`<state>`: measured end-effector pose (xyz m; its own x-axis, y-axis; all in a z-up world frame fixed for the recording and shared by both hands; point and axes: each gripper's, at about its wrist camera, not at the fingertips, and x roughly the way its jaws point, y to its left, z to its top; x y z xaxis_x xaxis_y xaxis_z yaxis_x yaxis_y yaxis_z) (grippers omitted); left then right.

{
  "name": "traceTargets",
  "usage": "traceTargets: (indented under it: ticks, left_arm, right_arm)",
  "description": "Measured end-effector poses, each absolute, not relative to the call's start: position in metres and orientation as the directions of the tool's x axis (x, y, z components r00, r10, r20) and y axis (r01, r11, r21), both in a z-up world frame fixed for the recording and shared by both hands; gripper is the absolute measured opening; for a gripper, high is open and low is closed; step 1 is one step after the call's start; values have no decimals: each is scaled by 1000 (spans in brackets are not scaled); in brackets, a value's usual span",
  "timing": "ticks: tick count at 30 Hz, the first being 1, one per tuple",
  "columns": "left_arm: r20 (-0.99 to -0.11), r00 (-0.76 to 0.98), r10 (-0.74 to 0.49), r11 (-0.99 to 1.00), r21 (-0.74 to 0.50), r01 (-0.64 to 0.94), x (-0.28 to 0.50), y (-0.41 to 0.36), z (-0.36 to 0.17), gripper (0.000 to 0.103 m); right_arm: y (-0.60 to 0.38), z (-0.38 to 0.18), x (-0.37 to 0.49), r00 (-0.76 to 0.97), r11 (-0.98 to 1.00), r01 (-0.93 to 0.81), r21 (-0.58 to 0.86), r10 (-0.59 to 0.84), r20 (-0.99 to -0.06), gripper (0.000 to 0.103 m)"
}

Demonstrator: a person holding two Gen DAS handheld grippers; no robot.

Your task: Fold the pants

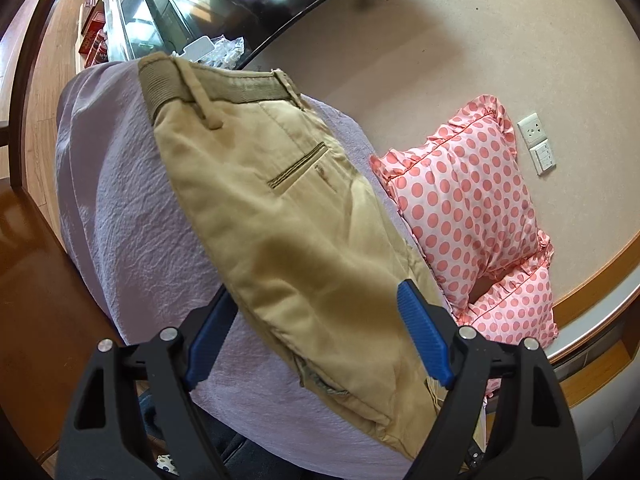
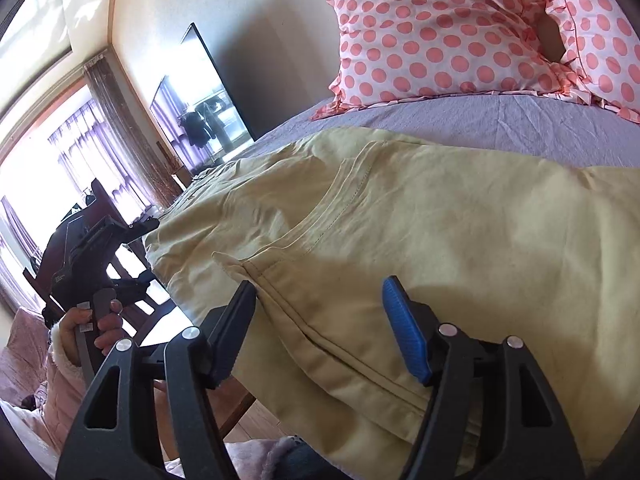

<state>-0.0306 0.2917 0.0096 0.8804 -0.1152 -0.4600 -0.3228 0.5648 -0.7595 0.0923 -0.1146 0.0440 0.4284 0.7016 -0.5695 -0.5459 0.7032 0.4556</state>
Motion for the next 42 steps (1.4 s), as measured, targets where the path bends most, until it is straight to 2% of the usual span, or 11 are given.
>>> traceTargets:
  ticks: [5,11,13,15,18,22,27,31,35,40,42]
  left_arm:
    - [-481,871,-98,589,-734,-339,-15,302,29,86]
    - [-481,876,-42,520,-759,-392,-8,327,36,80]
    - [-501,865,16,568,-708,-420,0,327,47,65]
    - [-521,850,83,669,-603,-435,14,316,65,19]
    - [-483,871,94,798,-487,-356,32,283,106,12]
    - [-407,914,-10,932,-334,-138,54,196,164,10]
    - [-370,852,-370,928,-193,319,69,41,172,9]
    - [-495,653,-573,797,-151,584,61,-59,121,10]
    - [-661,499,-561,755,-160,636,70,-105,61,10]
    - [-663,509,-550,744,-112,659,53,-93,61,30]
    - [-611,494,-618,708,-160,688,41,-76,76,48]
  right_arm:
    - [-117,42,92,433,694,-546,468,713,-552,69]
    - [-130,46,90,440,678,-535,505,733,-518,70]
    - [-145,50,89,463,674,-519,525,739,-490,73]
    - [-161,54,87,494,679,-499,538,733,-467,75]
    - [-191,60,82,555,694,-466,549,712,-430,79]
    - [-244,65,74,670,736,-373,565,635,-385,80]
    - [-312,60,64,791,765,-182,618,487,-370,81]
    - [-343,55,52,828,768,-91,633,412,-380,82]
    - [-359,49,51,821,743,-65,666,419,-387,84]
    - [-377,49,58,793,654,-85,752,501,-346,84]
    - [-376,51,71,753,621,-113,776,563,-341,84]
